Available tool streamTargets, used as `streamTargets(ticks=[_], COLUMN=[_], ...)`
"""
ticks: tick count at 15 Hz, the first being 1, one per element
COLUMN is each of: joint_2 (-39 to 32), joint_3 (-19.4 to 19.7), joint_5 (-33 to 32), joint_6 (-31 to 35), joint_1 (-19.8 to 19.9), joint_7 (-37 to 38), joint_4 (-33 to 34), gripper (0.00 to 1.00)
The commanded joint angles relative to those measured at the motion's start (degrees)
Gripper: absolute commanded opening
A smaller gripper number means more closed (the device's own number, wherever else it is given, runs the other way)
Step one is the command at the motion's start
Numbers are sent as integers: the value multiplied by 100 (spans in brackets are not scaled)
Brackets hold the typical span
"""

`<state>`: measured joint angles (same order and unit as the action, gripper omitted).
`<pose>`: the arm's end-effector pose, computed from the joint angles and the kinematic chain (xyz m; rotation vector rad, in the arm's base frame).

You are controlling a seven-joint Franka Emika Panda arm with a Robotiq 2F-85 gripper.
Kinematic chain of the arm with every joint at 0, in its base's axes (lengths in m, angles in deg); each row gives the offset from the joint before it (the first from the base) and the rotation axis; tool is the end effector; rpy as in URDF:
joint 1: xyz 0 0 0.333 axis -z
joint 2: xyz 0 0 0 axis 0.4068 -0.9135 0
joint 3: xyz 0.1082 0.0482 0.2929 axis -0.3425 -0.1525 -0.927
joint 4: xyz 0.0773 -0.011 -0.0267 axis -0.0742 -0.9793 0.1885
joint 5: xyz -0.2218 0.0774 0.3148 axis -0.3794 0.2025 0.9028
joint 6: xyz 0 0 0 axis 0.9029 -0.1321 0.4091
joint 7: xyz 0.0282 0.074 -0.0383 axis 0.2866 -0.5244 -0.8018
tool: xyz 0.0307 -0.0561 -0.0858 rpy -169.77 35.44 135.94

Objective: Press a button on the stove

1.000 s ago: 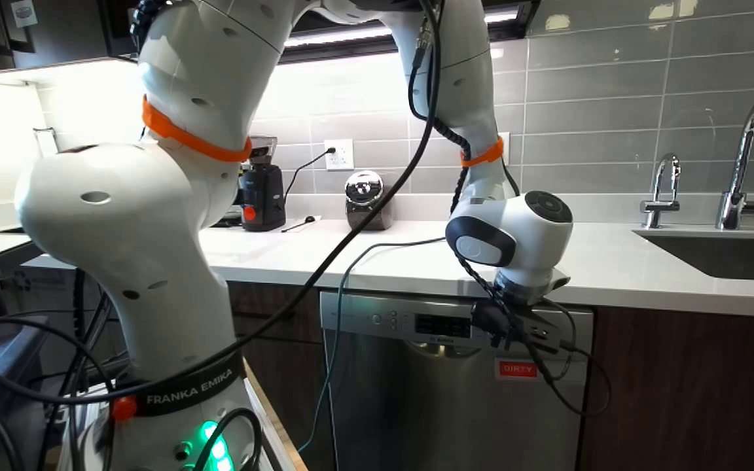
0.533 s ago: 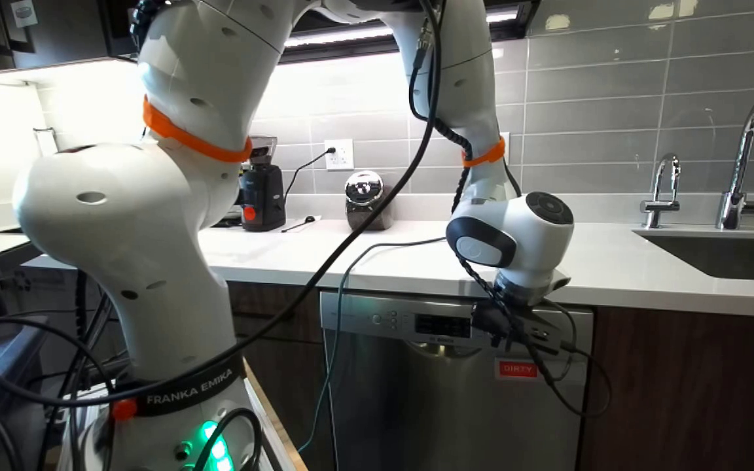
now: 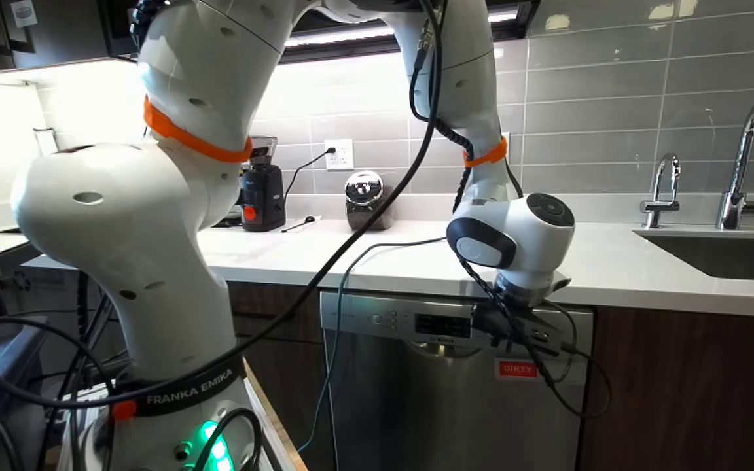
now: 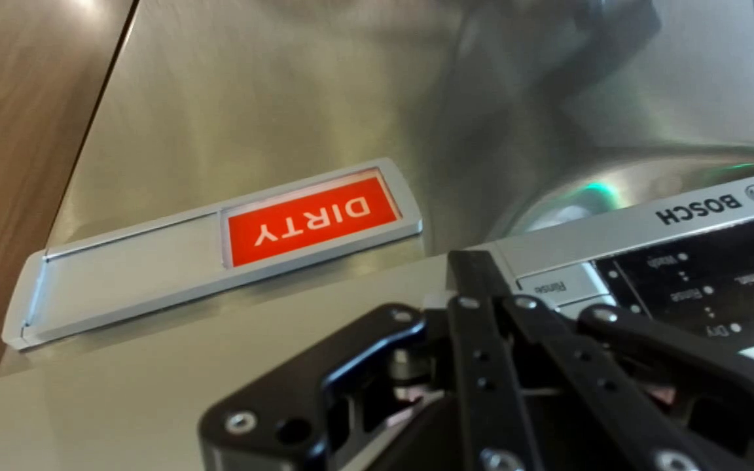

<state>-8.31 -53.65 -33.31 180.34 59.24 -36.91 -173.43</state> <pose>0.4956 -0.1235 0.1287 -2.6611 -0.7806 -0.4919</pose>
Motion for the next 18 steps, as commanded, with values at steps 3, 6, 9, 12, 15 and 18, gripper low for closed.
streamTargets(ticks=[3, 6, 9, 12, 15, 18], joint_2=[-108, -104, -104, -98, -77, -46], joint_3=[-196, -210, -217, -189, -134, -85], joint_5=[218, 221, 217, 178, 116, 55], joint_6=[151, 152, 153, 163, 183, 163], joint_1=[110, 129, 137, 113, 64, 37], joint_7=[-220, -240, -242, -219, -155, -111], joint_4=[79, 73, 67, 55, 32, 7], gripper=[0, 0, 0, 0, 0, 0])
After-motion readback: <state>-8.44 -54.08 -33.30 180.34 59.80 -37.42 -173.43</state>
